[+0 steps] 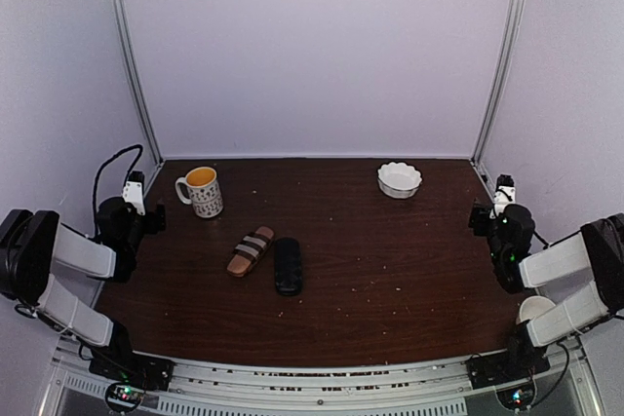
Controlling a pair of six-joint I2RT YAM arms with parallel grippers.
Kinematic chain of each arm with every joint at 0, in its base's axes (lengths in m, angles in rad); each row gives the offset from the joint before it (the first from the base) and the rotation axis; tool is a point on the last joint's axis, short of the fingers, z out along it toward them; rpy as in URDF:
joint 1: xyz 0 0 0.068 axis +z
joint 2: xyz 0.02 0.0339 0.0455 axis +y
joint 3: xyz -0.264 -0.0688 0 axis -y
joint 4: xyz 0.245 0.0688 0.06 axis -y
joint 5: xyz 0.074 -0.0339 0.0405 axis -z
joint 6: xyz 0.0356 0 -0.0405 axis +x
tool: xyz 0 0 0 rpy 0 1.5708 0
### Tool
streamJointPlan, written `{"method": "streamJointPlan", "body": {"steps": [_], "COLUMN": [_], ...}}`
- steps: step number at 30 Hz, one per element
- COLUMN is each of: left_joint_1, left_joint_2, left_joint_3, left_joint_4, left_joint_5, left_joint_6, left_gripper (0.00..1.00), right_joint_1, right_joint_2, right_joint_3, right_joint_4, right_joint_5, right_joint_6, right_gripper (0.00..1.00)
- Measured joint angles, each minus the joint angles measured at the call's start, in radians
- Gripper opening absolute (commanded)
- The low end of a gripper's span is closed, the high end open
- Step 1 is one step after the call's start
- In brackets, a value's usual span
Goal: Organize the sunglasses
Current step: Reset both arms
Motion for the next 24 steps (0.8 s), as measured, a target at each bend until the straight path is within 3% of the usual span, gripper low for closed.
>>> {"method": "streamJointPlan", "body": {"steps": [7, 9, 24], "left_joint_1": [0.000, 0.000, 0.000], "left_joint_2": [0.000, 0.000, 0.000], "left_joint_3": [0.000, 0.000, 0.000], "left_joint_4": [0.011, 0.011, 0.012], "left_joint_5": [0.001, 0.001, 0.001], "left_joint_6": [0.000, 0.000, -0.002], "left_gripper": [0.91, 0.98, 0.98], "right_joint_1": [-0.015, -0.025, -0.032], "right_joint_2": [0.031, 0.031, 0.031], "right_joint_3": [-0.008, -0.008, -0.007], "right_joint_4": [0.072, 0.074, 0.081], "right_joint_5": [-0.066, -0.086, -0.119], "right_joint_6": [-0.001, -0.002, -0.002], "right_gripper": [0.99, 1.00, 1.00]}}
